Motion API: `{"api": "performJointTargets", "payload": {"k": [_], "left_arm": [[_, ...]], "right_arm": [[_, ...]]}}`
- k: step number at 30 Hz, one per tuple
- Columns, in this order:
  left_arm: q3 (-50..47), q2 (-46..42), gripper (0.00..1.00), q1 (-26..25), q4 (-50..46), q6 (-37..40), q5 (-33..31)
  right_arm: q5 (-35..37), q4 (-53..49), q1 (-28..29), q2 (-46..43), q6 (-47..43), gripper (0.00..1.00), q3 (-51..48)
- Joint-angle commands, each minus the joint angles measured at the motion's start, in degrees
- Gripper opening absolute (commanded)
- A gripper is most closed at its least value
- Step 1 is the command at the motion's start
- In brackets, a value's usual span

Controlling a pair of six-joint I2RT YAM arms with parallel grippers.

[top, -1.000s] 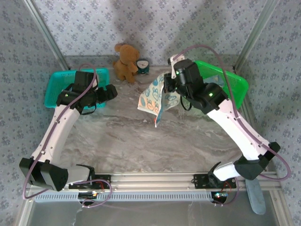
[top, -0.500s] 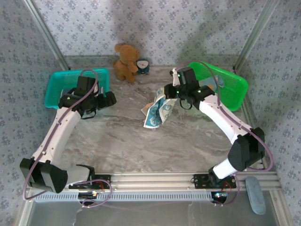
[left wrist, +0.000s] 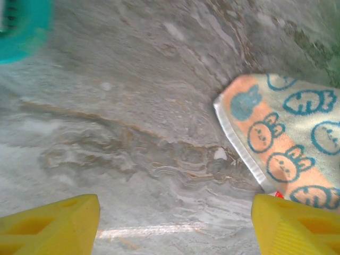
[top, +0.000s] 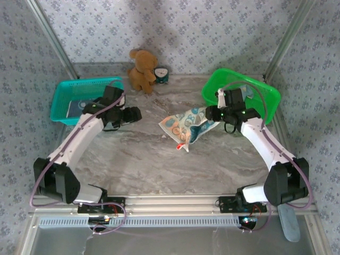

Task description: Fold and stack the towels

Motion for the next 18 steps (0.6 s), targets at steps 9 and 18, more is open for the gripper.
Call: {"api": "performJointTargets", "payload": {"k": [9, 18], "left_arm": [[5.2, 18.8, 0.50, -9.4, 9.3, 3.4, 1.0], [14.1, 34.2, 0.45, -9.5, 11.2, 6.7, 1.0]], "right_arm": [[10.6, -2.4, 6.0, -10.9, 11.2, 0.58, -8.1], [15.0, -5.4, 14.5, -15.2, 17.0, 0.59, -11.9]]}}
